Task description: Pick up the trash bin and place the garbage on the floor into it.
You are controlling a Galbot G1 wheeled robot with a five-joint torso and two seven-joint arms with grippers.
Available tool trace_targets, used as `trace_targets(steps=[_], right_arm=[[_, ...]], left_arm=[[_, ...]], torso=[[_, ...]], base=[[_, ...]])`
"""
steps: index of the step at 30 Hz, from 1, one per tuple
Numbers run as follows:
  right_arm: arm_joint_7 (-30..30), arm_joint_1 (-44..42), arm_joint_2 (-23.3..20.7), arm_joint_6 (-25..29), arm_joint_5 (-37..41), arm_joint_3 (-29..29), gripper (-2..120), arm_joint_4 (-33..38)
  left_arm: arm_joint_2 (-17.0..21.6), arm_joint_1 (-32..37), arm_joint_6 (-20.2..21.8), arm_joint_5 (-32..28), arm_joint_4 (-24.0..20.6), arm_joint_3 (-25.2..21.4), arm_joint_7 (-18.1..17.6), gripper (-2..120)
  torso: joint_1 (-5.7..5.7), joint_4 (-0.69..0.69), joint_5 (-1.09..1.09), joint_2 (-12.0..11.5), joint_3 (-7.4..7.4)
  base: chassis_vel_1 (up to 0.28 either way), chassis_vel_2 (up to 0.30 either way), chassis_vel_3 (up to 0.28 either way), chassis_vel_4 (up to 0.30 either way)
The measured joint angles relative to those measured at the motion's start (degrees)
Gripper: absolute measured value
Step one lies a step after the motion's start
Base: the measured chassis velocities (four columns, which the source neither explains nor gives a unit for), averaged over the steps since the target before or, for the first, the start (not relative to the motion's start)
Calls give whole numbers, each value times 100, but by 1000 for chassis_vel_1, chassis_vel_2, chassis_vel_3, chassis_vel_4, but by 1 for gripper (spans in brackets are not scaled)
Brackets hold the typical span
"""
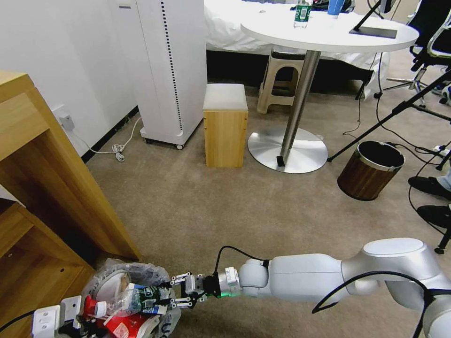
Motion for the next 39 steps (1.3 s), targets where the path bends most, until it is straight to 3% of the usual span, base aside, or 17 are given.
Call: trace_targets(steps=[9,11,13,18,23,26,29,39], right_arm=[[137,10,19,3,3,15,28,37],[154,44,-11,3,-3,16,39,58],[152,48,-12,2,-3,17,39,59],[127,71,-37,-28,12,74,64,97],[129,80,-12,-28,19,87,76,93],[139,113,-10,-27,37,119,92,86],[150,134,-30,-26,52,164,98,94],[42,199,-356,-12,46,622,100,304]], left_arm=[[3,15,21,7,-3,7,6,0],[25,4,32,-7,-3,5,7,0],[26,4,34,-8,-3,4,6,0],[113,-21,77,-122,2,-4,6,0],[162,-27,83,-166,7,-9,5,0],[197,-41,93,-222,14,-14,4,0],[228,-53,104,-262,30,-15,3,0],[388,-132,105,-506,68,-24,-51,0]], torso=[[0,0,0,0,0],[0,-1,0,0,0],[0,-1,0,0,0],[0,-1,0,0,0],[0,0,0,0,0],[0,-1,0,0,0],[0,0,0,0,0],[0,1,0,0,0]], base=[[0,0,0,0],[0,0,0,0],[0,0,0,0],[0,0,0,0],[0,0,0,0],[0,0,0,0],[0,0,0,0],[0,0,0,0]])
